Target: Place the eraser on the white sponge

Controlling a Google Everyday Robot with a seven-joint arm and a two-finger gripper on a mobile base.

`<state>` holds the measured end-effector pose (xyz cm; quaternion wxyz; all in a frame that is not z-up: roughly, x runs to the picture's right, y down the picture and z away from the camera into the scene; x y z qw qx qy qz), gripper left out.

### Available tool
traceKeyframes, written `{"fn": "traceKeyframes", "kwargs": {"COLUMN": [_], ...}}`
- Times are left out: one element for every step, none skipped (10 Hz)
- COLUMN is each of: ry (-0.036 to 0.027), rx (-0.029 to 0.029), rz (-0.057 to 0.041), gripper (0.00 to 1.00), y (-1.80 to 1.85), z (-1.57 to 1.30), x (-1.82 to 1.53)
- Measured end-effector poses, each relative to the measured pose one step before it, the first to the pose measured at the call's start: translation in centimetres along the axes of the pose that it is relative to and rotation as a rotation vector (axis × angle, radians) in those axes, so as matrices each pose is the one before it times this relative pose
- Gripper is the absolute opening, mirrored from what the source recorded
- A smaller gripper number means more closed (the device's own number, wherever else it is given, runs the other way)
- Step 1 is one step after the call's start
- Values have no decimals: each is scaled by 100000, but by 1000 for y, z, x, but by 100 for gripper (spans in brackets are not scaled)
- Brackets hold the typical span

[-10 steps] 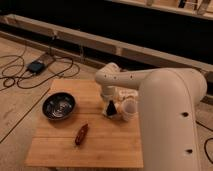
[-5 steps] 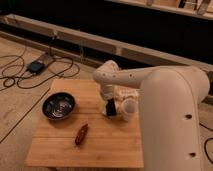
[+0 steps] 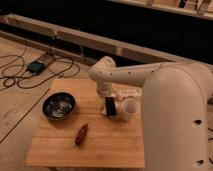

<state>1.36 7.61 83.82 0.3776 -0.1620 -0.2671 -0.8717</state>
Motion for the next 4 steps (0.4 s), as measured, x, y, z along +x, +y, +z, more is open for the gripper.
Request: {"fn": "traceKeyframes", "kwargs": {"ry": [-33, 4, 30, -36], "rx": [-91, 58, 46, -14], "rz": [176, -171, -7, 30], "gripper": [80, 80, 80, 80], "y": [119, -92, -22, 21], "z": [2, 21, -18, 11], "x": [-76, 66, 9, -23]}}
